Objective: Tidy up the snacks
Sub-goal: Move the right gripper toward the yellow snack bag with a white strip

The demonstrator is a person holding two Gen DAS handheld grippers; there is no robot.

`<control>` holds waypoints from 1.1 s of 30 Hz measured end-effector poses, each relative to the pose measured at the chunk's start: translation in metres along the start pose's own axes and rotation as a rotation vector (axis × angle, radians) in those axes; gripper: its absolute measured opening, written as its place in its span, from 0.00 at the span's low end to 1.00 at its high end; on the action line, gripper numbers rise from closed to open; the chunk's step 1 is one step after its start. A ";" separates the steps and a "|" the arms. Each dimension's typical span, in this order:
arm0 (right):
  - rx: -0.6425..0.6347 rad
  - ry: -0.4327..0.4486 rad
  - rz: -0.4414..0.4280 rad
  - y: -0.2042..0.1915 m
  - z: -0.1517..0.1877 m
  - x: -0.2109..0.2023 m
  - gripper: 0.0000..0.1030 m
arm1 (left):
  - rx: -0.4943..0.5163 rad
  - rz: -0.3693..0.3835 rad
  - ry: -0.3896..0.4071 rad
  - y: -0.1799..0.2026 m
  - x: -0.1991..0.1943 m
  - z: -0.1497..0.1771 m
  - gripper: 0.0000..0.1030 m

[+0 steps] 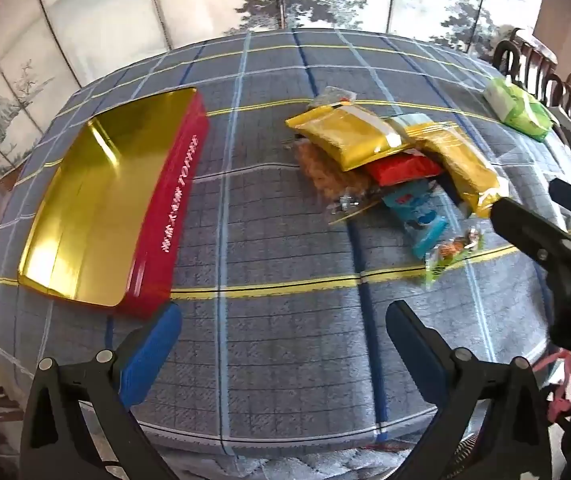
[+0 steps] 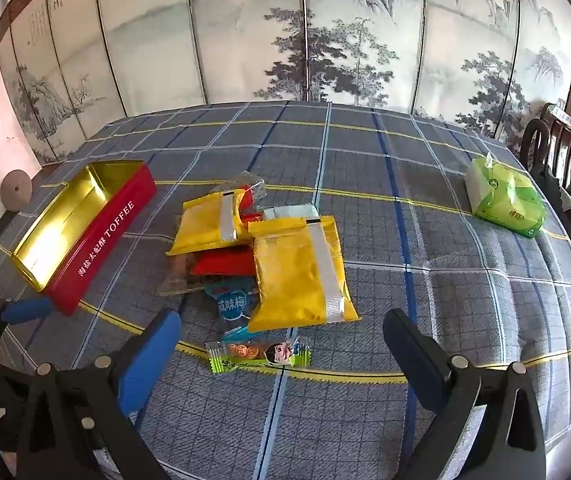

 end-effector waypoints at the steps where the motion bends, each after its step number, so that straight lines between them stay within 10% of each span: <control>1: -0.002 -0.001 0.001 0.000 0.000 0.001 1.00 | -0.001 -0.006 -0.001 -0.002 0.000 0.000 0.97; 33: -0.008 -0.022 -0.040 -0.012 0.000 0.003 1.00 | -0.031 -0.023 -0.001 -0.014 0.000 -0.001 0.97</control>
Point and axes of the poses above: each gripper's, at about its wrist camera, not at the fingertips, and x roughly the way its jaws point, y to its right, z to its underside, the point moved 8 cm from there along x, roughly the way its jaws point, and after that the axes turned 8 degrees about x, right-handed, at the moved point
